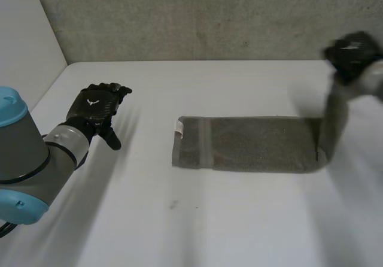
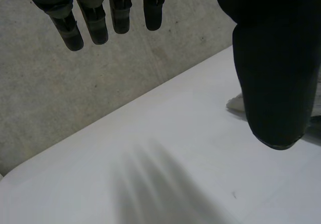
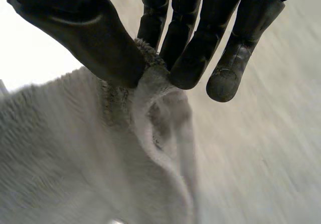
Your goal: Fold the towel.
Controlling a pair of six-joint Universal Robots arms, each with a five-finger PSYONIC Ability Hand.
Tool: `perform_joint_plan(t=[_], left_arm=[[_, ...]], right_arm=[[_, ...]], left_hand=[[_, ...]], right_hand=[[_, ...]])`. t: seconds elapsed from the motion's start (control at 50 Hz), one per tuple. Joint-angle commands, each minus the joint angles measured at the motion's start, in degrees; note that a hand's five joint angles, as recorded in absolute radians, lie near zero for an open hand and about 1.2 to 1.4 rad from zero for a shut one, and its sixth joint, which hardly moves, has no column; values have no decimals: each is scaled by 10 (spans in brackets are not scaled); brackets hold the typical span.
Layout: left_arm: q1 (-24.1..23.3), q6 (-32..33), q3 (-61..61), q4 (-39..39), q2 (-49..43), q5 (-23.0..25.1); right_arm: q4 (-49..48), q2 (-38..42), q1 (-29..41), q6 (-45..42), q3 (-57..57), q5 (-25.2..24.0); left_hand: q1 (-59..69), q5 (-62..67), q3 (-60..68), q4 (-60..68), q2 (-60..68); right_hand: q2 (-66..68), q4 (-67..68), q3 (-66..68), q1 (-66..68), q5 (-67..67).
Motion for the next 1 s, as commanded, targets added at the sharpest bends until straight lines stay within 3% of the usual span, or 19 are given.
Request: perform_joint_plan(t=[0.02,0.06,0.18,0.36,0.38,0.4,0.42,0.44,0.58,0.68,0.86,0.9,0.94,0.96,1.0], left_arm=[[0,0,-2,0,-1,-1],[1,1,-6,1,-1,-1],[1,1,-14,8,-1,-1],[0,1,-18,13,-1,0],[0,1,-18,13,-1,0],[0,2,-18,14,-1,0],[0,2,-18,14,-1,0],[0,2,-18,14,-1,1],[0,2,-20,20,-1,0],[-1,3,-21,23,-4,0],[-6,3,-21,23,-8,0],[-7,4,-21,23,-8,0],[-9,4,-21,24,-8,0],[-9,4,-21,24,-8,0],[-11,4,-21,24,-8,0]], right_arm=[[-9,35,177,-2,-4,13],[-15,61,244,-4,3,14],[-31,111,328,-15,27,16],[-45,101,335,-43,68,24],[-46,87,334,-38,77,27],[-46,71,330,-35,87,30],[-46,71,330,-35,87,30],[-46,56,323,-34,102,31],[-55,-5,257,2,182,30],[-84,-52,164,85,276,28],[-124,-71,86,93,368,18],[-132,-71,75,91,378,15],[-145,-66,56,88,390,15],[-145,-66,56,88,390,15],[-156,-60,48,85,392,18]], left_hand=[[1,-18,4,5,6],[1,-18,4,5,6],[1,-18,4,5,6],[1,-18,4,5,6],[1,-18,4,5,6],[1,-18,4,5,6],[1,-18,4,5,6],[1,-18,4,5,6],[1,-18,4,5,6],[1,-18,4,5,6],[1,-18,4,5,6],[1,-18,4,5,6],[1,-18,4,5,6],[1,-18,4,5,6],[1,-18,4,5,6]], right_hand=[[42,31,33,39,37],[42,31,33,39,37],[42,31,33,39,37],[42,31,33,39,37],[-10,-22,-19,-14,-16],[-367,-379,-376,-371,-373],[-371,-382,-380,-375,-377],[-658,-669,-667,-661,-663],[-658,-669,-667,-661,-663],[-658,-669,-667,-661,-663],[-650,-662,-659,-654,-656],[-586,-598,-595,-590,-592],[-429,-440,-438,-433,-435],[-428,-439,-437,-432,-434],[-234,-245,-243,-238,-240]])
